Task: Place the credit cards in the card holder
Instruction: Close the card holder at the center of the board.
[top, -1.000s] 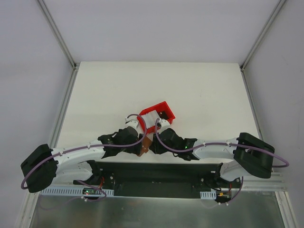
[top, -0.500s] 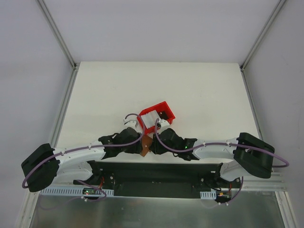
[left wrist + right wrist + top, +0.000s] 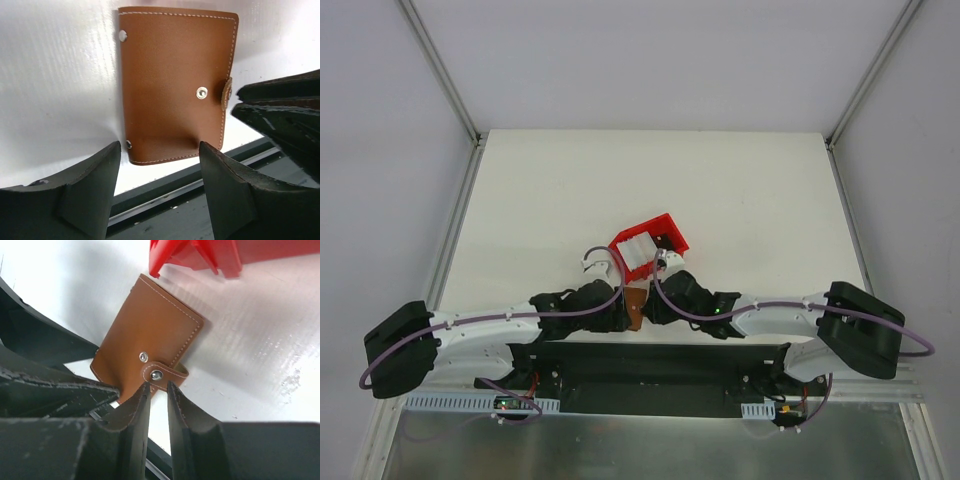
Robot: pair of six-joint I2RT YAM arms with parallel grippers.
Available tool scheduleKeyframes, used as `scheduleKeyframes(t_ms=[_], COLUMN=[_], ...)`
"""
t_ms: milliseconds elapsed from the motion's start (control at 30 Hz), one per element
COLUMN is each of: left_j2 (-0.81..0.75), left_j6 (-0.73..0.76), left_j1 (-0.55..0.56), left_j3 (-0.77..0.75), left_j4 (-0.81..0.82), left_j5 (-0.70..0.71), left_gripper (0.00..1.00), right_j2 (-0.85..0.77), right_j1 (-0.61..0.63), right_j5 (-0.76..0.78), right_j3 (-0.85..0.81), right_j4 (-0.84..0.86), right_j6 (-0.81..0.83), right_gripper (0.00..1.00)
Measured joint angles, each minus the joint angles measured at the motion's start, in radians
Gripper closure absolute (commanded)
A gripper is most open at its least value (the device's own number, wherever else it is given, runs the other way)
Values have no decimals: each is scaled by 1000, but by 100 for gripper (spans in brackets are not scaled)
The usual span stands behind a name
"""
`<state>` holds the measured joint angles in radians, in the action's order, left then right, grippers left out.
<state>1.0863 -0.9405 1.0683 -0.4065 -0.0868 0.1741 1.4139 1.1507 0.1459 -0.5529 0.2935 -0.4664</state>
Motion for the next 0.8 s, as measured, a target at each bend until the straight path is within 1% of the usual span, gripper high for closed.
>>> scheduleKeyframes(t_ms=[133,267,467,567,633,700,800], left_j2=[-15,-24,5,24,35,49,75], left_j6=[16,59,123,147,159,169,172], left_j1=[0,0,-10,-25,-36,-42,-42], left_j3=[-1,-13,-51,-61,-61,-61,-60], left_j4=[-21,-57,-76,-69,-59,-49,-28], left_j5=[36,71,93,92,90,87,74], left_gripper=[29,26,25,25,28,32,34], right_j2=[-34,-41,-41,-41,-41,-41,-41], right_j1=[-7,-8,-8,-8,-8,-9,-14], right_j5=[0,0,0,0,0,0,0], right_j3=[17,18,18,18,18,18,18], right_j4=[-13,-13,-13,-13,-13,-13,-13], right_j6=[2,3,3,3,3,3,3], right_gripper=[77,77,77,77,77,77,77])
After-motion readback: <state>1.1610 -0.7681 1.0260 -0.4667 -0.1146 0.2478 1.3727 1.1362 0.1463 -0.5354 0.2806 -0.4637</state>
